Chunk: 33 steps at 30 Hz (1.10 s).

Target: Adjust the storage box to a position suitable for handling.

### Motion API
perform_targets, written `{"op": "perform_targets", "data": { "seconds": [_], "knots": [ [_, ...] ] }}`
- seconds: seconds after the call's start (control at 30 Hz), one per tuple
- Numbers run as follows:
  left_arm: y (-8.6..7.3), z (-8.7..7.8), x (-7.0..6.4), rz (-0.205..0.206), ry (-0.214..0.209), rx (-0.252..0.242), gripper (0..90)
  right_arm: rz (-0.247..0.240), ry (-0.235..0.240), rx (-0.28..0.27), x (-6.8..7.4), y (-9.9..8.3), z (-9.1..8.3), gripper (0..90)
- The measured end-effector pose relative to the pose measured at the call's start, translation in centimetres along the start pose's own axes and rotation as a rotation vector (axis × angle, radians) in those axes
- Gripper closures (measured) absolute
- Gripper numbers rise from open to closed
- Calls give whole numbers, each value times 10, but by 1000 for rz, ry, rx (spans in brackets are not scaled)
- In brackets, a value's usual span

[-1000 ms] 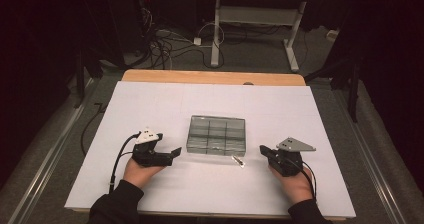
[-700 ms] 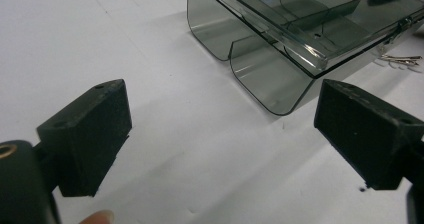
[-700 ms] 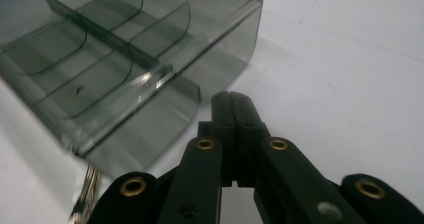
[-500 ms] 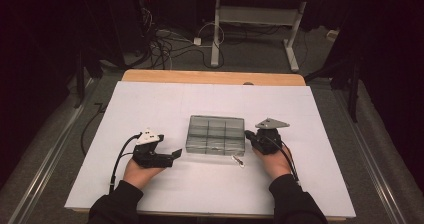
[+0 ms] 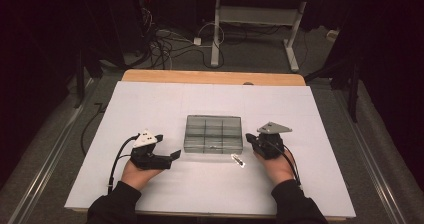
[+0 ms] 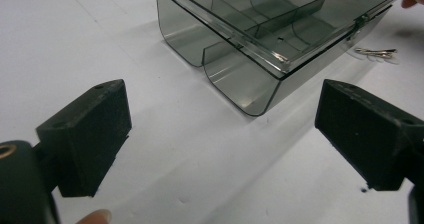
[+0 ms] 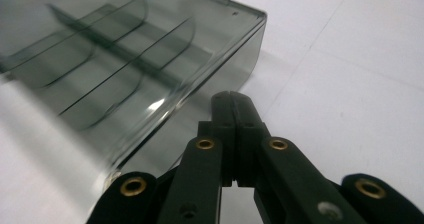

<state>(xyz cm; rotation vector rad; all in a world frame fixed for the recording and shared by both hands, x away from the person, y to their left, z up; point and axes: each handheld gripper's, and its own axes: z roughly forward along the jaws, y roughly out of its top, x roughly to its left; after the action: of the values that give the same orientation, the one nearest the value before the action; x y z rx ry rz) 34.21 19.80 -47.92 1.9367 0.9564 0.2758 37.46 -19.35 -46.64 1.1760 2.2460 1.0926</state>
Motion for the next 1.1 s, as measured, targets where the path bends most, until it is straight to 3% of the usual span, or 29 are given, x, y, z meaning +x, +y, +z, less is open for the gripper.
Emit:
{"op": "perform_targets", "data": {
  "seconds": [0.17,0.37,0.47,0.53,0.73,0.83,1.1],
  "knots": [
    [-9,-12,-5,6,-2,-22,43,-11,18,-18,15,-28,-30,899],
    [-10,-9,-10,22,-4,-14,0,7,59,-32,26,-40,-39,858],
    [-9,-6,-12,36,-6,-7,0,-7,84,-26,32,-40,-38,836],
    [-9,-5,-11,36,-10,-5,0,-49,83,2,39,-39,-31,824],
    [-8,-5,-11,28,-16,-16,0,-64,98,43,45,-35,-20,771],
    [-8,-5,-11,29,-15,-17,0,-77,77,92,48,-33,-14,804],
    [-8,-6,-11,36,-13,-12,0,-129,61,108,49,-33,-19,843]
  ]
}}
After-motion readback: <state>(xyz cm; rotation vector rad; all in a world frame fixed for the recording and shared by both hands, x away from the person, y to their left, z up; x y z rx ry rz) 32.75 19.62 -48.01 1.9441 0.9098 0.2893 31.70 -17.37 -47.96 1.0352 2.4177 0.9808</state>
